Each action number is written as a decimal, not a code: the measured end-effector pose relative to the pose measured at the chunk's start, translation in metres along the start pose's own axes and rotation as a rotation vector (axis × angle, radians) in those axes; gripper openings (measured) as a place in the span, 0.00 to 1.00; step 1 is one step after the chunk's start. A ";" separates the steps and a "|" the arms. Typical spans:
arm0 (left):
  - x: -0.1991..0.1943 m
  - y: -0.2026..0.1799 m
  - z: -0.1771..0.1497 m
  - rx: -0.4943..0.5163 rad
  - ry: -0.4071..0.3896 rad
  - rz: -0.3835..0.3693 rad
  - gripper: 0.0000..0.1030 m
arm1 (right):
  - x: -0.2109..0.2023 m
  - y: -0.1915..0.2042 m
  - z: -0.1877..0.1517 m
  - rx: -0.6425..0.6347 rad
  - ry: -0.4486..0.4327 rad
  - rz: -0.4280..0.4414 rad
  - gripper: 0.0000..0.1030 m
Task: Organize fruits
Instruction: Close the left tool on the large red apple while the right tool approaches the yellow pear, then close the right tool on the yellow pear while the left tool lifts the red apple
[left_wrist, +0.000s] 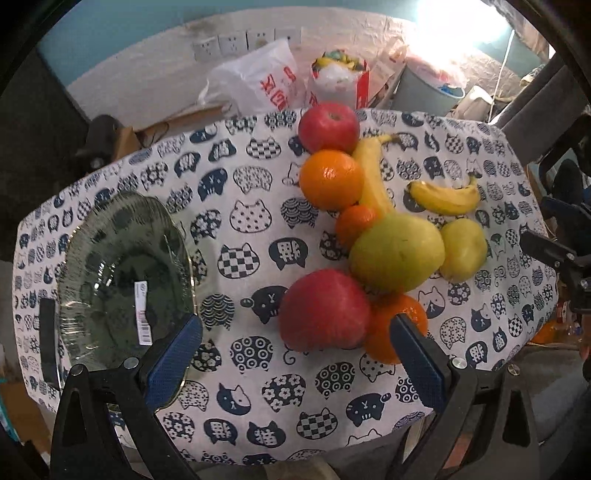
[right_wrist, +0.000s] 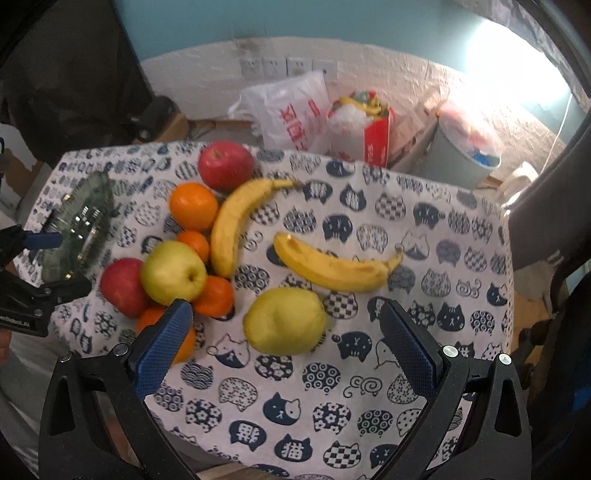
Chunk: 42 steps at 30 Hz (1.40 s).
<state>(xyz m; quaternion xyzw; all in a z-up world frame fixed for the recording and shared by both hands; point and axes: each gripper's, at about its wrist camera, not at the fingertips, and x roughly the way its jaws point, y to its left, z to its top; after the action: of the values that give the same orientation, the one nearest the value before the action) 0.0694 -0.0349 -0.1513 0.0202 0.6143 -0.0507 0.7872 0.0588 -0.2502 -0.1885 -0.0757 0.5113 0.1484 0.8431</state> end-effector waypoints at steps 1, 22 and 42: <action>0.004 0.000 0.001 -0.006 0.008 -0.001 0.99 | 0.003 -0.001 -0.001 0.001 0.009 0.002 0.97; 0.074 -0.006 0.007 0.005 0.131 -0.056 0.99 | 0.084 -0.015 -0.013 0.042 0.190 0.069 0.97; 0.073 -0.020 0.002 0.054 0.099 -0.124 0.75 | 0.110 0.013 -0.015 -0.069 0.196 0.026 0.81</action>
<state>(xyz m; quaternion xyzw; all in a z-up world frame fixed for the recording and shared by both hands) 0.0866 -0.0589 -0.2209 0.0059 0.6510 -0.1150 0.7503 0.0897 -0.2227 -0.2924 -0.1124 0.5871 0.1687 0.7837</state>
